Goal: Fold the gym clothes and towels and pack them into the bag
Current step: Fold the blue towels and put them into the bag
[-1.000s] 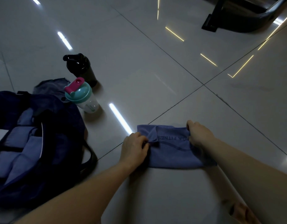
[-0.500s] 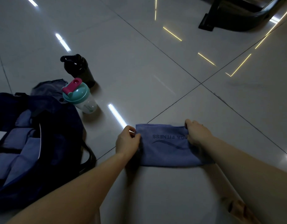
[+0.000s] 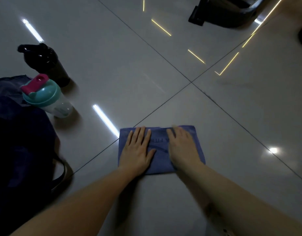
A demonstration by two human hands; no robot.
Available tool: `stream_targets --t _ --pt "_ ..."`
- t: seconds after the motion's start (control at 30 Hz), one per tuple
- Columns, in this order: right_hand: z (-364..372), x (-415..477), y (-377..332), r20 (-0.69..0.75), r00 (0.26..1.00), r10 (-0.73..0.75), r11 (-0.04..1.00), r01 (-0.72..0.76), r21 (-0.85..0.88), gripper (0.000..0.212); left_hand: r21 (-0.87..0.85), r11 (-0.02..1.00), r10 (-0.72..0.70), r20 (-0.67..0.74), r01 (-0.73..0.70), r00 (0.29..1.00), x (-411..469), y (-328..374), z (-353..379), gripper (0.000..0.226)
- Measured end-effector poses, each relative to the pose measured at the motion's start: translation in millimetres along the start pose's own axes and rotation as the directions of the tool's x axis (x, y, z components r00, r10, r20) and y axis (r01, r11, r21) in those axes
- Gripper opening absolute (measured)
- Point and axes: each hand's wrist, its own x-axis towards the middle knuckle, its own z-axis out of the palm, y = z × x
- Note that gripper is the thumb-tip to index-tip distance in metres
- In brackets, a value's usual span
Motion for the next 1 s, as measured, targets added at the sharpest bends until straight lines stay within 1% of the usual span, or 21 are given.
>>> stream_targets --t 0.07,0.13,0.23,0.33,0.4,0.5,0.6,0.63,0.67,0.7,0.77,0.8,0.83,0.87,0.93,1.0 --pt "28 -15 -8 0.013 0.994 -0.104 0.993 0.103 0.053 0.062 -0.012 1.0 0.02 -0.019 -0.02 1.0 0 -3 5 0.073" --pt "45 -24 1 0.031 0.994 -0.104 0.993 0.101 0.068 0.066 -0.011 1.0 -0.003 -0.045 0.003 0.999 -1 -7 6 0.076" --pt "51 -27 29 0.014 1.0 0.025 0.999 -0.026 0.029 0.074 0.023 0.992 -0.124 -0.04 0.125 0.991 -3 -22 2 0.083" --pt "47 -31 56 0.035 0.98 0.194 0.981 -0.195 0.02 0.083 0.004 0.971 -0.237 -0.035 0.237 0.971 -8 -33 -6 0.086" --pt "44 -31 63 0.056 0.97 0.237 0.97 -0.239 0.034 0.085 -0.004 0.965 -0.261 -0.036 0.261 0.965 -7 -33 -10 0.088" --pt "40 -31 58 0.087 0.961 0.261 0.964 -0.264 0.018 0.085 -0.007 0.945 -0.327 -0.015 0.327 0.945 -10 -31 -13 0.094" --pt "21 -21 41 0.081 0.944 0.321 0.947 -0.321 -0.008 0.077 -0.001 0.903 -0.429 0.07 0.43 0.901 -12 -30 -23 0.101" --pt "11 -15 34 0.065 0.939 0.337 0.942 -0.337 -0.014 0.071 -0.015 0.884 -0.465 0.074 0.467 0.882 -14 -30 -28 0.1" --pt "3 -8 26 0.026 0.944 0.329 0.944 -0.329 -0.004 0.064 -0.026 0.872 -0.488 0.051 0.49 0.871 -17 -29 -35 0.097" --pt "-5 1 18 -0.026 0.954 0.298 0.954 -0.298 0.019 0.055 -0.027 0.875 -0.483 0.005 0.483 0.875 -22 -29 -42 0.091" --pt "-16 18 3 -0.099 0.977 0.191 0.979 -0.182 0.095 0.04 0.005 0.907 -0.419 -0.079 0.421 0.904 -35 -28 -50 0.071" --pt "-20 27 -5 -0.085 0.988 0.13 0.984 -0.119 0.131 0.036 0.017 0.911 -0.41 -0.077 0.412 0.909 -41 -28 -53 0.063" --pt "-25 34 -12 -0.039 0.997 0.065 0.988 -0.059 0.146 0.036 0.016 0.897 -0.44 -0.044 0.441 0.897 -47 -27 -55 0.06" --pt "-30 40 -20 0.017 1.0 0.007 0.989 -0.009 0.146 0.038 0.002 0.871 -0.491 -0.003 0.491 0.871 -51 -25 -56 0.061" --pt "-35 50 -31 0.102 0.992 -0.078 0.988 0.063 0.14 0.045 -0.029 0.822 -0.566 0.057 0.568 0.822 -56 -18 -55 0.063" --pt "-35 56 -39 0.165 0.978 -0.125 0.984 0.101 0.146 0.054 -0.036 0.798 -0.596 0.098 0.602 0.797 -56 -11 -54 0.06"
